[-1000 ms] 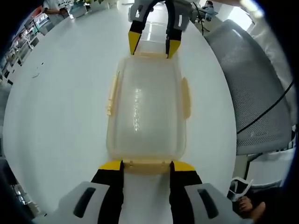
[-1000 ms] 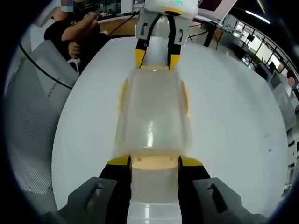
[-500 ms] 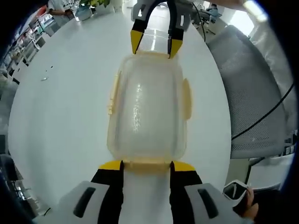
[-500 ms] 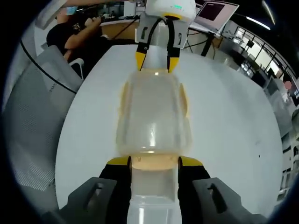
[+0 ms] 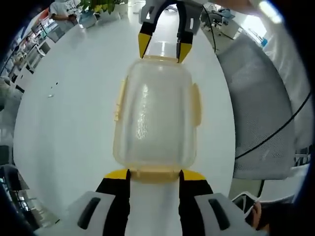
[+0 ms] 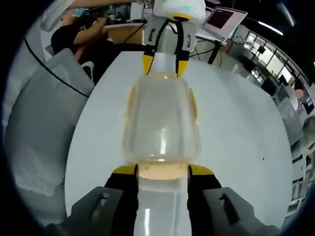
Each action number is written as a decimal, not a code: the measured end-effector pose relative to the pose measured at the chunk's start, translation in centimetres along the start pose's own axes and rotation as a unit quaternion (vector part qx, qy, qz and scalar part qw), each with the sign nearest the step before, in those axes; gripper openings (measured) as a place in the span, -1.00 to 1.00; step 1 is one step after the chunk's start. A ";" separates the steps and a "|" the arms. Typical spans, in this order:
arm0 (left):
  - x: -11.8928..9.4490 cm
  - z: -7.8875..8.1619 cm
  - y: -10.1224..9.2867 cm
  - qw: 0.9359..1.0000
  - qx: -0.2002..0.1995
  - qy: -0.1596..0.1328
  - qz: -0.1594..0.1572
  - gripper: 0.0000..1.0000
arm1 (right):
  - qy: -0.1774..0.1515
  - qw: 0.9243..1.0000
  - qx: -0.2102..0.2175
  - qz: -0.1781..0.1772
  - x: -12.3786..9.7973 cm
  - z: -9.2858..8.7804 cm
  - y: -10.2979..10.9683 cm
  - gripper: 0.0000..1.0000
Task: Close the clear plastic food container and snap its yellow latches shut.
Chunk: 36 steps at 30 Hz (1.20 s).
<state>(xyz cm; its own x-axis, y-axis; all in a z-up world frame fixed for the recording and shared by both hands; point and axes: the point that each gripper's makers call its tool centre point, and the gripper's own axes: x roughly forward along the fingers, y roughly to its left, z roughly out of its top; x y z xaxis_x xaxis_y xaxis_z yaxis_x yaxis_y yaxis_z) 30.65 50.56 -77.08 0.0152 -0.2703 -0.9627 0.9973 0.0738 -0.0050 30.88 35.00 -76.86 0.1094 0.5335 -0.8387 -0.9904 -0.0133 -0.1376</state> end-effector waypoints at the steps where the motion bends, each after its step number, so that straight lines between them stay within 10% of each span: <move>1: -0.1 0.3 -0.1 1.000 0.001 -0.001 0.001 -0.34 | 0.000 1.000 0.000 0.000 -0.1 -0.1 0.0 -0.31; 36: 2.4 15.1 -0.9 0.999 0.049 0.003 -0.004 -0.34 | 0.007 0.999 0.031 -0.031 -9.5 -12.1 1.5 -0.31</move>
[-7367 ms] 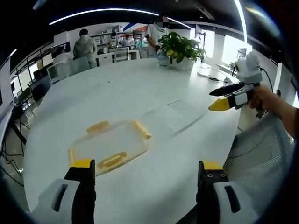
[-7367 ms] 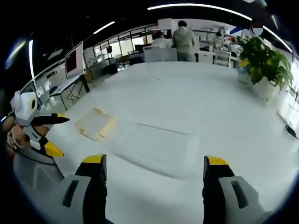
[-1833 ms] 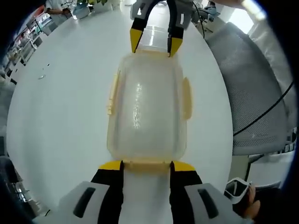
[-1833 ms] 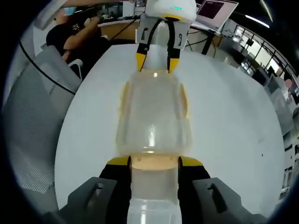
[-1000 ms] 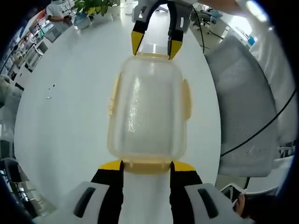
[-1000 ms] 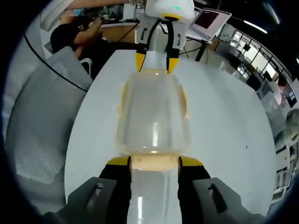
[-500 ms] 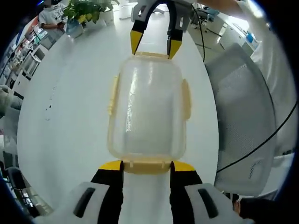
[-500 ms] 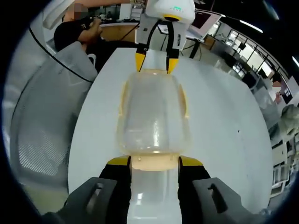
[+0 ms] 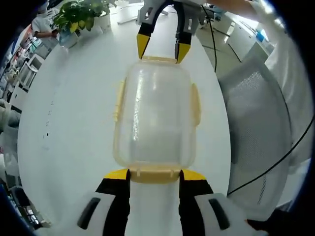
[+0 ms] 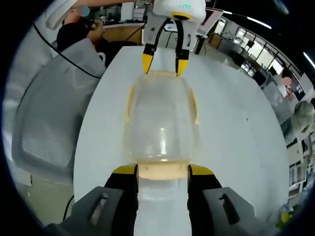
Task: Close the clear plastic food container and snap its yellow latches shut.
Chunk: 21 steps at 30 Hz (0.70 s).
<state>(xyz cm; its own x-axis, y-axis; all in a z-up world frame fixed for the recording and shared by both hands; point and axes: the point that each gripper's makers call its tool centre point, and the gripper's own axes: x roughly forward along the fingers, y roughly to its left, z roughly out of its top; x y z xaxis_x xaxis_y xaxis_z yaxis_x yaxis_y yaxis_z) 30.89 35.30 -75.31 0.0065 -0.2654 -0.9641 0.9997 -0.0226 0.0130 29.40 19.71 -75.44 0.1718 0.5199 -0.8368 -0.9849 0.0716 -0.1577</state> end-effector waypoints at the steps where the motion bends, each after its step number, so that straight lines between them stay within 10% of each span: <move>1: 0.2 0.3 0.1 1.000 0.000 0.001 -0.001 -0.34 | 0.001 1.000 0.000 0.000 -0.1 -0.4 0.0 -0.31; 21: 2.8 3.6 0.1 1.000 0.009 0.006 -0.013 -0.34 | 0.011 1.000 0.013 0.002 -0.9 -4.5 0.5 -0.30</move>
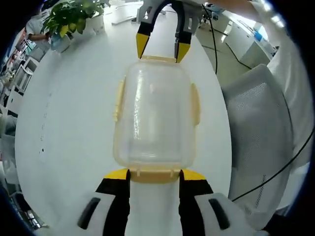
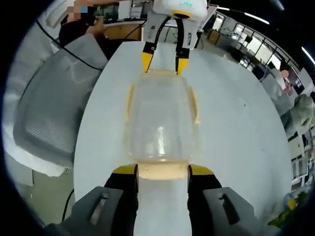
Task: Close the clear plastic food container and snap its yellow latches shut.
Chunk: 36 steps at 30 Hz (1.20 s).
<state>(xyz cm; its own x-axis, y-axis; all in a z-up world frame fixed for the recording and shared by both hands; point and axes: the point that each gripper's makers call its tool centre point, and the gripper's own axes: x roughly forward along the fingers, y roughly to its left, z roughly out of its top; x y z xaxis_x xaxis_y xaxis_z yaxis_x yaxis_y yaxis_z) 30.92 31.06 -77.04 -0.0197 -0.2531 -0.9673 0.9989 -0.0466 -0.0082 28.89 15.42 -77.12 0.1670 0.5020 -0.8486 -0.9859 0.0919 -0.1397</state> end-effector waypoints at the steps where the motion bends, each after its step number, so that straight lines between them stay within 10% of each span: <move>1: 0.1 0.0 0.0 1.000 0.000 0.000 -0.001 -0.34 | 0.001 1.000 0.000 0.000 0.0 -0.1 0.0 -0.30; 36: 1.0 0.1 0.0 1.000 -0.014 0.011 -0.025 -0.33 | 0.014 1.000 0.000 0.014 0.6 -1.1 -0.3 -0.29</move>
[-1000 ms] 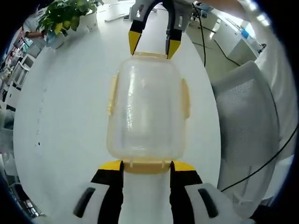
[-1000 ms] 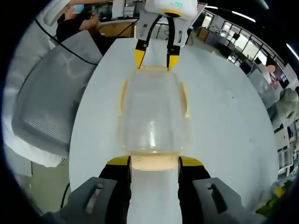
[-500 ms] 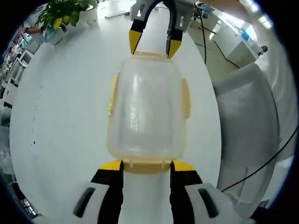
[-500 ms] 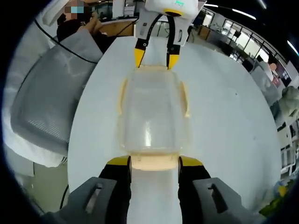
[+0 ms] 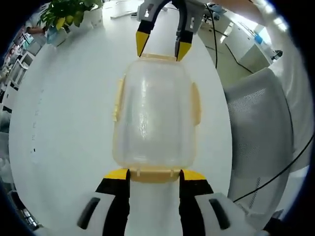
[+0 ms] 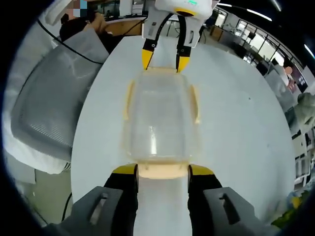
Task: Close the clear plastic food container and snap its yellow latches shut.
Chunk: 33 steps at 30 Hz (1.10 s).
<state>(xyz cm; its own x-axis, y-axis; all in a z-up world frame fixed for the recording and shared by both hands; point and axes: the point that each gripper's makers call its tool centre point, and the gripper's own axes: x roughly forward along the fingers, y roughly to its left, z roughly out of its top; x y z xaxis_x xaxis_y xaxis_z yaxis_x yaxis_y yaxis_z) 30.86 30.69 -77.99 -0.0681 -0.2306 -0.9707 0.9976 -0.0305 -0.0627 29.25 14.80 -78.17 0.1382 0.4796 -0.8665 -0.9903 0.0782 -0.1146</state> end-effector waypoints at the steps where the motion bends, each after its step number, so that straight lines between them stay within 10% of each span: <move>1: 0.0 0.0 0.0 1.000 -0.001 -0.001 0.000 -0.33 | 0.000 1.000 -0.001 -0.001 0.0 0.0 0.0 -0.29; 12: -0.1 0.0 0.0 1.000 0.017 0.003 0.008 -0.32 | 0.007 1.000 0.007 0.001 0.3 -0.6 0.2 -0.29; 16: 0.0 -1.9 0.5 0.997 0.051 0.049 0.028 -0.56 | 0.046 0.999 0.009 0.001 0.5 -2.4 0.3 -0.53; 23: -0.4 -3.8 0.6 0.998 -0.036 0.036 0.028 -0.12 | 0.058 0.993 0.099 0.005 0.3 -4.5 0.7 -0.16; 26: -1.0 -4.2 -0.9 0.993 -0.117 0.021 -0.010 -0.03 | 0.046 0.986 0.158 -0.006 -0.6 -4.4 0.2 -0.27; 29: -1.8 -3.8 -0.7 0.982 -0.188 -0.003 -0.009 0.36 | 0.021 0.974 0.227 -0.007 -1.5 -3.6 -0.4 0.03; 33: -3.1 -3.0 0.5 0.971 -0.234 -0.044 0.007 0.06 | -0.006 0.953 0.301 -0.029 -2.9 -2.0 -1.7 -0.12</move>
<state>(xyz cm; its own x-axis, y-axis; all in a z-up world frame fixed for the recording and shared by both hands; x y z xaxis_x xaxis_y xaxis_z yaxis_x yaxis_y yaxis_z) 31.65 34.29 -75.72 -0.0359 -0.3101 -0.9500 0.8942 0.4144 -0.1691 30.50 11.54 -76.44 0.1958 0.4686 -0.8614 -0.7944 0.5908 0.1408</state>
